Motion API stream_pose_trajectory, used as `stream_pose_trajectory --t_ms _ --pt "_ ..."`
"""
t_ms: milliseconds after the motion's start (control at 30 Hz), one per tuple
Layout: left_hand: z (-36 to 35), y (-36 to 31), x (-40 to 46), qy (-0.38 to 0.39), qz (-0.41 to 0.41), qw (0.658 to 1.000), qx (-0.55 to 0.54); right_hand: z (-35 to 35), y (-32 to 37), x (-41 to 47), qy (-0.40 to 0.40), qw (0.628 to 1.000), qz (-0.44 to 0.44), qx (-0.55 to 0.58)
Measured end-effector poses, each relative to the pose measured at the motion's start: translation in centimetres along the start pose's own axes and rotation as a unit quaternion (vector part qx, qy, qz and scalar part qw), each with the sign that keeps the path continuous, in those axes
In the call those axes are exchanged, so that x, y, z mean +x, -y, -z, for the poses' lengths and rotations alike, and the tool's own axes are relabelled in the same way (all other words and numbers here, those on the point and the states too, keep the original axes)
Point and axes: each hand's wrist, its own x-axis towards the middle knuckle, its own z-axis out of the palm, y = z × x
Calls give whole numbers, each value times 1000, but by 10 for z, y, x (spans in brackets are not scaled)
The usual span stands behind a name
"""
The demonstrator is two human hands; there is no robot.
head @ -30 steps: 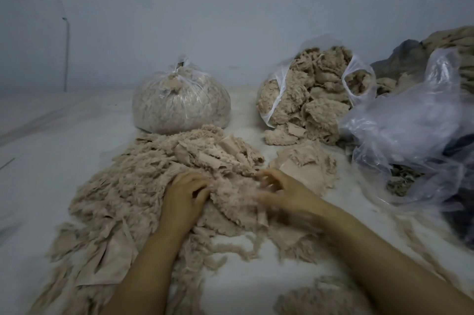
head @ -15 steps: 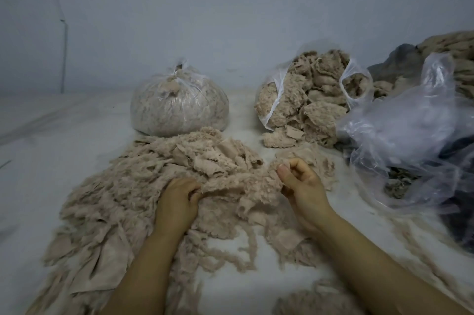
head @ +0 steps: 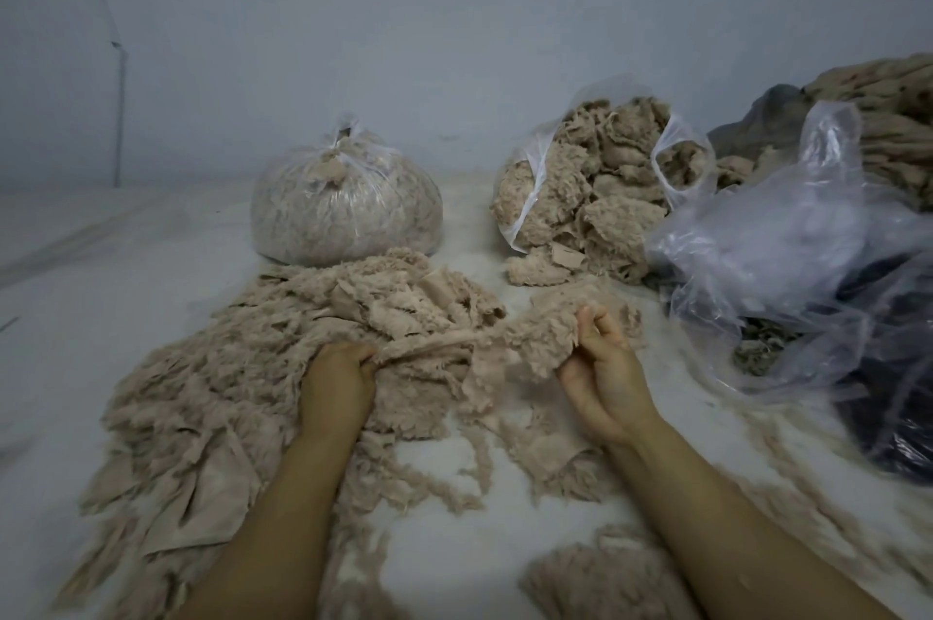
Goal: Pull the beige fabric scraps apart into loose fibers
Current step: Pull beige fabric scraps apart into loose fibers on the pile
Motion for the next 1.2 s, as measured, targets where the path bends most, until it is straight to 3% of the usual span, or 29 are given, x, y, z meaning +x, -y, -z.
stream_pose_trajectory --t_ms 167,267,367,467,600,733,900,967,1033,1200 --pt "1 6 1 19 19 1000 14 2 20 -2 -51 996 -10 69" --pt "4 -5 3 21 11 1000 6 -3 20 -9 -35 999 -31 24" --pt "8 -38 -1 8 -34 994 -108 -6 4 -20 9 994 -94 -57" --pt "17 -79 -9 105 35 941 -319 -8 -6 -26 7 981 -133 -142" --pt "16 -103 -24 210 32 927 -310 -7 -7 -27 -13 987 -101 -127" --pt "1 -110 -35 213 78 895 -385 -8 -9 -30 5 978 -146 -148" --pt "-6 -100 -36 132 121 918 -353 -2 -7 -21 36 962 -169 -212" --pt "-5 -97 -34 148 111 920 -346 2 -9 -22 77 935 -129 -322" --pt "-1 -96 -32 183 109 916 -340 4 -16 -22 66 906 -79 -411" --pt "29 -96 -20 282 94 932 -209 -1 -15 -19 -53 936 -75 -340"
